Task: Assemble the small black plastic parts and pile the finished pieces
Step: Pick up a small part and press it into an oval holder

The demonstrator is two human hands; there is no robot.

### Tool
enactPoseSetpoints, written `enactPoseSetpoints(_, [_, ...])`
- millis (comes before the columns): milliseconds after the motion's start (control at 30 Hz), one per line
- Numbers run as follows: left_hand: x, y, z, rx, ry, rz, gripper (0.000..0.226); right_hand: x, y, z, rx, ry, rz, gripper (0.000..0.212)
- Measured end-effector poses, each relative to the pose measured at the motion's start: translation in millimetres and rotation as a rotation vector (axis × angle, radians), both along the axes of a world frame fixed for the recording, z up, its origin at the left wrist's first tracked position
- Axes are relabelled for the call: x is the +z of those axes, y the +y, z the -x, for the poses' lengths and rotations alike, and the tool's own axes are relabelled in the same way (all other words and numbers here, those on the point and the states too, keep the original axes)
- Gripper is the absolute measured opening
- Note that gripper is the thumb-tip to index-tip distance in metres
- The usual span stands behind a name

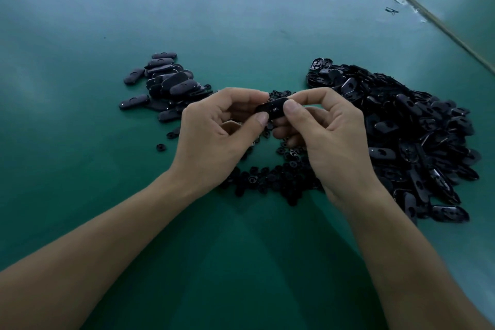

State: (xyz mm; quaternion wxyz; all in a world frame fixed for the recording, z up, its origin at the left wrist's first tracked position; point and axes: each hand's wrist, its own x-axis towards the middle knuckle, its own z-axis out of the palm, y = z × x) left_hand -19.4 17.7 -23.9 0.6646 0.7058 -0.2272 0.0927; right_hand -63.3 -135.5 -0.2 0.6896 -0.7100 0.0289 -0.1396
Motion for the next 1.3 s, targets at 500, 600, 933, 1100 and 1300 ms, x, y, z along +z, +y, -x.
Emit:
enactPoseSetpoints(500, [0, 1, -5, 0.047, 0.105, 0.166, 0.017, -12, 7, 2, -0.011, 0.061, 1.021, 0.026])
enactPoseSetpoints(600, [1, 1, -4, 0.046, 0.098, 0.17, 0.018, -11, 13, 3, 0.039, 0.058, 1.103, 0.023])
enactPoseSetpoints(933, [1, 2, -4, 0.098, 0.096, 0.141, 0.017, -12, 16, -2, -0.041, -0.01, 0.921, 0.013])
enactPoseSetpoints(1100, [-1, 3, -5, 0.101, 0.122, 0.112, 0.019, -6, 11, 2, -0.184, -0.155, 0.674, 0.009])
enactPoseSetpoints(1300, [-2, 2, -7, 0.101, 0.124, 0.077, 0.016, -7, 6, -2, -0.121, -0.13, 0.446, 0.017])
